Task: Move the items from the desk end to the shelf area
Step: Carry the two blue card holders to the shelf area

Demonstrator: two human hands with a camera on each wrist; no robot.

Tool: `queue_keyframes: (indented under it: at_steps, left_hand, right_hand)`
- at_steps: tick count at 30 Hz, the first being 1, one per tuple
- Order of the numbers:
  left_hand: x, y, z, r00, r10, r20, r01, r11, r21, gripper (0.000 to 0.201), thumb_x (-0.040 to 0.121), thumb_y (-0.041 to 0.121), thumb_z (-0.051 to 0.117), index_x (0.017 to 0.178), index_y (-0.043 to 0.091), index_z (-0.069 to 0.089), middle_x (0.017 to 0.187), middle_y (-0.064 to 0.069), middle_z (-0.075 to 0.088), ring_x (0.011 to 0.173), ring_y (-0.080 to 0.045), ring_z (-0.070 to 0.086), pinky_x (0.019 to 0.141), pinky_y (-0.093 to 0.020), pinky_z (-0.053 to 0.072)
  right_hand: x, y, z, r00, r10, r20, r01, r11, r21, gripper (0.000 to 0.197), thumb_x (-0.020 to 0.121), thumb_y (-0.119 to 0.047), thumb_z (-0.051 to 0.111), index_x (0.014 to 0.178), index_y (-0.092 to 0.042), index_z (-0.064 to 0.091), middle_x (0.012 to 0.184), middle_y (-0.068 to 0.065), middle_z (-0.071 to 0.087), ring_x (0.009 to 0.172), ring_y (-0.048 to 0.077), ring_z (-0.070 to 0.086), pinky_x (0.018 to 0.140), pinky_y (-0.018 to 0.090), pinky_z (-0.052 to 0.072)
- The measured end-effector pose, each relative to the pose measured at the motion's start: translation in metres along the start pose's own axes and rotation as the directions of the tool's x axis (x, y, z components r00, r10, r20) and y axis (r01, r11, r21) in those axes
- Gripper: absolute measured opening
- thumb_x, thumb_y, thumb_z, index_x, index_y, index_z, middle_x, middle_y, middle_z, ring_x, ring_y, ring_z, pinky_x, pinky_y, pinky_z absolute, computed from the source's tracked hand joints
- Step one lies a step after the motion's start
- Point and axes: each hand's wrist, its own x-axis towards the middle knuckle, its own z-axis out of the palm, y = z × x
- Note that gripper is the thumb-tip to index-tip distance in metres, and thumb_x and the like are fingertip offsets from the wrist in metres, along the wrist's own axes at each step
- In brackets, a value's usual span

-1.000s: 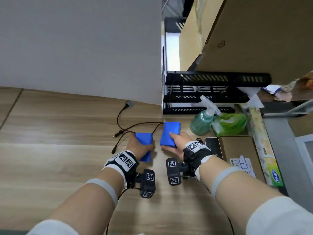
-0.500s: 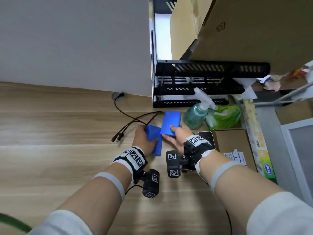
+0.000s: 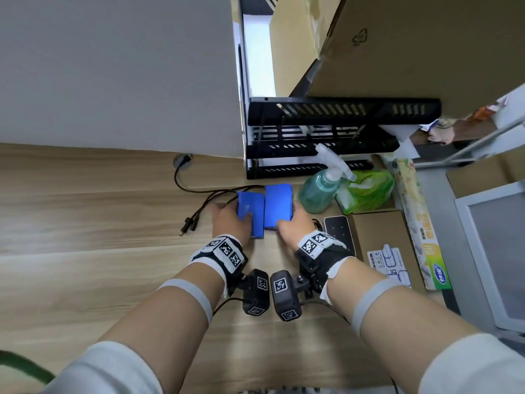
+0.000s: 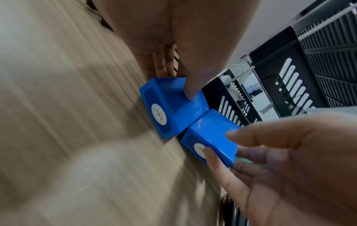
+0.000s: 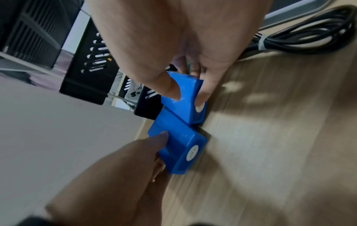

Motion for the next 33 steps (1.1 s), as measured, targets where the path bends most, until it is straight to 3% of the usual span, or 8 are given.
queue_keyframes:
  at_steps: [6,13,17,21,23,25,29,33]
  left_hand:
    - [0.003,0.008,-0.002,0.994,-0.050,0.095,0.047,0.998,0.032,0.058,0.092,0.035,0.057,0.147,0.026,0.042,0.133,-0.012,0.060,0.122,-0.033,0.054,0.100,-0.045,0.048]
    - [-0.014,0.015,-0.005,0.995,0.060,0.077,-0.046,0.983,-0.177,0.049,0.089,0.008,0.060,0.137,0.015,0.057,0.117,-0.004,0.069,0.101,-0.019,0.064,0.085,-0.022,0.043]
    - [-0.012,0.004,-0.018,0.996,0.082,-0.015,-0.084,0.974,-0.210,0.036,0.089,0.003,0.054,0.121,0.014,0.067,0.114,-0.005,0.071,0.104,-0.021,0.067,0.088,-0.024,0.046]
    - [0.006,-0.003,-0.046,0.950,0.197,-0.243,-0.155,0.971,0.182,0.056,0.078,0.006,0.058,0.132,0.021,0.054,0.138,-0.013,0.046,0.123,-0.035,0.048,0.100,-0.039,0.043]
    - [0.020,-0.011,-0.060,0.971,0.217,-0.096,-0.159,0.896,0.414,0.076,0.082,0.012,0.060,0.150,0.028,0.032,0.158,-0.011,0.024,0.146,-0.033,0.022,0.116,-0.045,0.029]
    - [0.036,-0.021,-0.073,0.986,0.159,0.042,-0.155,0.813,0.561,0.077,0.087,0.022,0.060,0.154,0.028,0.022,0.164,-0.009,0.014,0.153,-0.030,0.007,0.122,-0.047,0.014]
    - [0.042,-0.031,-0.089,0.997,0.069,0.024,-0.065,0.696,0.715,0.057,0.086,0.044,0.064,0.134,0.018,0.047,0.142,-0.012,0.045,0.135,-0.034,0.039,0.118,-0.053,0.021]
    - [0.028,-0.034,-0.093,0.999,0.037,-0.010,-0.014,0.604,0.797,0.043,0.087,0.050,0.052,0.116,0.019,0.059,0.124,-0.009,0.062,0.124,-0.034,0.042,0.108,-0.049,0.030]
  right_hand:
    - [-0.013,-0.003,-0.007,0.991,-0.117,0.061,0.128,0.964,-0.232,0.069,0.090,-0.010,0.056,0.153,-0.012,0.027,0.160,0.010,0.022,0.147,0.023,0.024,0.119,0.030,0.021]
    - [-0.021,-0.003,-0.004,0.957,-0.201,0.207,0.273,0.862,-0.427,0.063,0.091,-0.013,0.055,0.151,-0.015,0.035,0.164,0.008,0.014,0.153,0.022,0.007,0.123,0.031,0.009]
    - [-0.021,-0.001,-0.004,0.955,-0.213,0.209,0.286,0.848,-0.445,0.062,0.091,-0.012,0.053,0.150,-0.019,0.037,0.165,0.007,0.013,0.153,0.022,0.003,0.124,0.034,0.007]
    - [-0.023,0.002,-0.003,0.930,-0.247,0.271,0.351,0.813,-0.464,0.065,0.090,-0.011,0.051,0.150,-0.028,0.036,0.165,0.002,0.011,0.153,0.020,0.000,0.123,0.034,0.009]
    - [-0.022,0.009,-0.004,0.920,-0.233,0.314,0.374,0.759,-0.533,0.069,0.087,-0.011,0.051,0.151,-0.033,0.034,0.166,-0.001,0.006,0.153,0.020,-0.004,0.122,0.035,0.012]
    - [-0.020,0.015,-0.005,0.917,-0.208,0.339,0.382,0.698,-0.605,0.075,0.084,-0.012,0.050,0.151,-0.038,0.029,0.166,-0.005,-0.001,0.153,0.018,-0.009,0.122,0.044,0.018]
    - [-0.021,0.015,-0.002,0.922,-0.171,0.348,0.365,0.682,-0.633,0.079,0.084,-0.013,0.050,0.153,-0.041,0.023,0.166,-0.008,-0.006,0.152,0.018,-0.012,0.121,0.044,0.020]
    - [-0.023,0.012,0.000,0.929,-0.163,0.332,0.350,0.679,-0.645,0.079,0.085,-0.014,0.051,0.154,-0.040,0.021,0.166,-0.007,-0.008,0.152,0.020,-0.014,0.121,0.041,0.016]
